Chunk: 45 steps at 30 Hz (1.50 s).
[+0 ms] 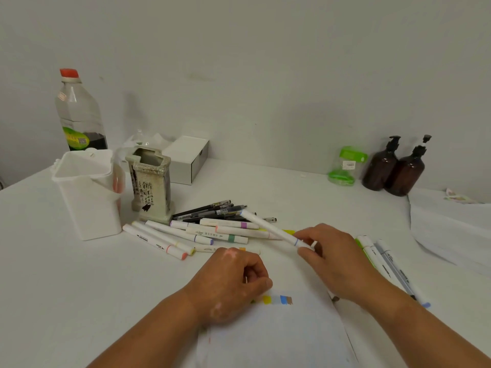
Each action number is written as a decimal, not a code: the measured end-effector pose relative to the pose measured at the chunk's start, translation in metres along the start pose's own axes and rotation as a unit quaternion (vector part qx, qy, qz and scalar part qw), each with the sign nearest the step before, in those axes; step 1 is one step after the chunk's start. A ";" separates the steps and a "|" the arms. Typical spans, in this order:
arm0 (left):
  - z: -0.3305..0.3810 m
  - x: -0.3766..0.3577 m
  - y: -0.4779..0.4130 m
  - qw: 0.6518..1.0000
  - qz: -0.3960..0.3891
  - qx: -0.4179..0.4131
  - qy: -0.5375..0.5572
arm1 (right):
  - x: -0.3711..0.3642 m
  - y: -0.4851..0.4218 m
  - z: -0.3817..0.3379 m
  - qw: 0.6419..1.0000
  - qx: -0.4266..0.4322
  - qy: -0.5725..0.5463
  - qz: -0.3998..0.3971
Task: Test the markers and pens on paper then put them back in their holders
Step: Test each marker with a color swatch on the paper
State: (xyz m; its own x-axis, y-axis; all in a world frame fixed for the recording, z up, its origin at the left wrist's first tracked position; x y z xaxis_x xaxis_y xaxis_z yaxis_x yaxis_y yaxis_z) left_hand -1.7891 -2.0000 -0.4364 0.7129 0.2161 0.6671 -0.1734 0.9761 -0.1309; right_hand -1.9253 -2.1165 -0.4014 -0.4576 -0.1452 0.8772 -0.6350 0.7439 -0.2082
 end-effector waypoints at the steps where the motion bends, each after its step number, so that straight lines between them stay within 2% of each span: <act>1: 0.002 0.001 0.000 1.000 0.006 -0.004 0.002 | -0.001 0.007 0.007 0.998 -0.022 -0.055 -0.007; 4: 0.009 0.002 0.001 0.999 0.034 -0.011 0.031 | -0.013 0.029 0.017 0.955 -0.091 -0.281 -0.039; 7: 0.017 0.001 0.005 0.995 0.060 -0.025 0.082 | -0.026 0.044 0.005 0.901 -0.105 -0.415 -0.077; 10: 0.031 -0.007 0.009 0.993 0.058 -0.062 0.079 | -0.030 0.050 -0.007 0.877 -0.092 -0.462 -0.090; 14: 0.042 -0.008 0.009 0.991 0.072 -0.112 0.024 | -0.032 0.053 -0.006 0.888 -0.080 -0.446 -0.082; 20: 0.026 -0.002 0.009 0.994 0.088 -0.069 -0.015 | -0.018 0.053 0.015 0.833 -0.104 -0.543 -0.031; 26: 0.035 -0.019 0.009 0.994 0.036 -0.086 -0.060 | -0.020 0.058 0.005 0.869 -0.050 -0.490 -0.047; 37: 0.051 -0.022 0.009 0.988 0.030 -0.130 -0.075 | -0.027 0.062 -0.008 0.852 -0.046 -0.517 -0.067; 43: 0.050 -0.024 0.009 0.987 0.017 -0.132 -0.088 | -0.029 0.063 -0.008 0.852 -0.050 -0.516 -0.070; 45: 0.042 -0.024 0.009 0.988 0.016 -0.108 -0.106 | -0.028 0.062 -0.004 0.849 -0.063 -0.523 -0.050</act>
State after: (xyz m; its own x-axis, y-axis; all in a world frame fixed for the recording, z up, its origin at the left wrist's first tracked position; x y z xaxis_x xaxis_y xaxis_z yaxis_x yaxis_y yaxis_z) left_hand -1.8361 -1.9976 -0.4230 0.5464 0.2603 0.7961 -0.0278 0.9556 -0.2934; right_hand -1.9496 -2.0637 -0.4369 -0.7489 -0.6627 0.0107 -0.6623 0.7476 -0.0497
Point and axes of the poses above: each hand's wrist, its own y-axis away from the middle knuckle, its own x-axis out of the back of the hand, z = x × y, the point moved 10 cm from there along -y, towards the middle knuckle, and after that the axes turned 1 degree about -y, right-handed, at the moved point
